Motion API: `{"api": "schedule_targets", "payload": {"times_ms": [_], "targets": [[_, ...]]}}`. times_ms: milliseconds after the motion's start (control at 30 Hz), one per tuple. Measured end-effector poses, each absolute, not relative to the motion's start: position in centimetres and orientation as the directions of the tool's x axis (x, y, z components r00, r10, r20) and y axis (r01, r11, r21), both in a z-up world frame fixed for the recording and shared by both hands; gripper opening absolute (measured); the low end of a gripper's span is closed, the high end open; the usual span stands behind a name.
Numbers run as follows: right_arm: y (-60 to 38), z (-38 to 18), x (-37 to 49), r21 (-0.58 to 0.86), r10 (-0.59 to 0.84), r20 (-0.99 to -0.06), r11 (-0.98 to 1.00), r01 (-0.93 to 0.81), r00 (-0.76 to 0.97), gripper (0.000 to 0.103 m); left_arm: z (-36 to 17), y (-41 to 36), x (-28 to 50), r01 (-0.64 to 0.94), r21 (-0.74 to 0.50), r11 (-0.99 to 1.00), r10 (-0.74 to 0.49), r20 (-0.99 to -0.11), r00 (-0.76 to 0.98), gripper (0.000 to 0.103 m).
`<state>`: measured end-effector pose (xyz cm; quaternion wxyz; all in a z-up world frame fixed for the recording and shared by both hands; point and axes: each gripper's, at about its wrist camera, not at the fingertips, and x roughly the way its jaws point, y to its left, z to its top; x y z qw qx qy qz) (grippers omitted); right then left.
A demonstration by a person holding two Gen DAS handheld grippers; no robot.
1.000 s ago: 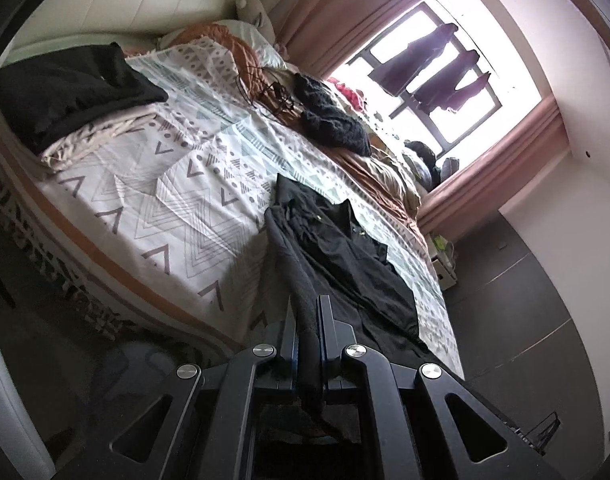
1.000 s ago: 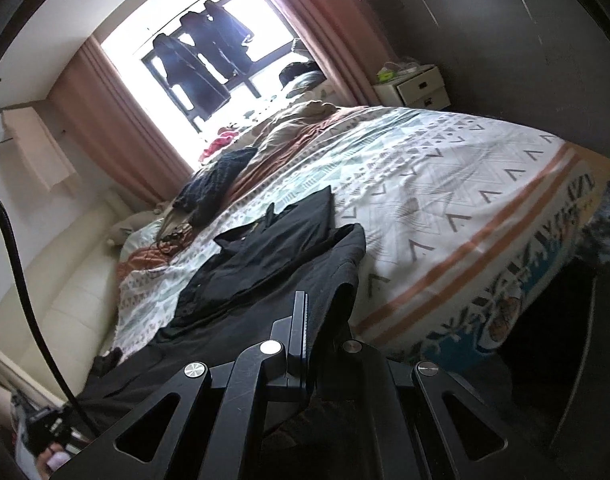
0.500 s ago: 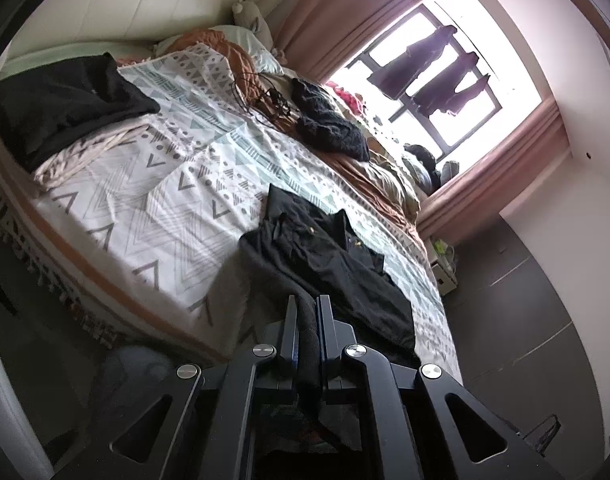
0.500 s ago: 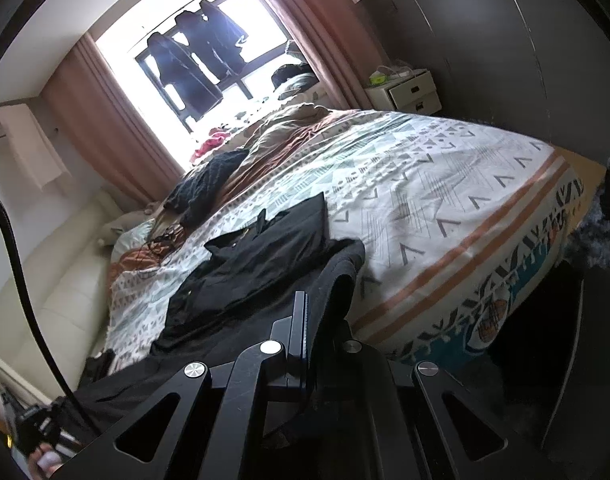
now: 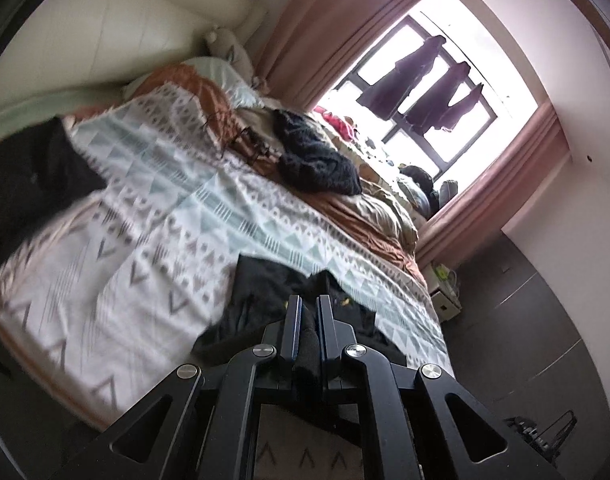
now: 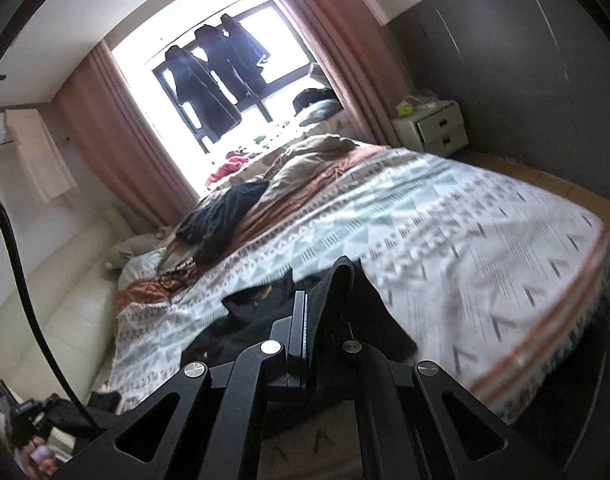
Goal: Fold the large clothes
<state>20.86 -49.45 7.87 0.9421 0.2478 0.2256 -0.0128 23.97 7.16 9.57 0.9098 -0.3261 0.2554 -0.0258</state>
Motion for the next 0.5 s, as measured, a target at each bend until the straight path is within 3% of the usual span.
{"api": "schedule_targets", "payload": {"times_ms": [500], "targets": [[-49.7,9.8,35.6,0.429,0.074,-0.441,0.893,0.138,0.894,0.003,12.3,5.9,37.2,-0.147,-0.511,0.847,-0.141,-0.482,0.865,0.007]]}}
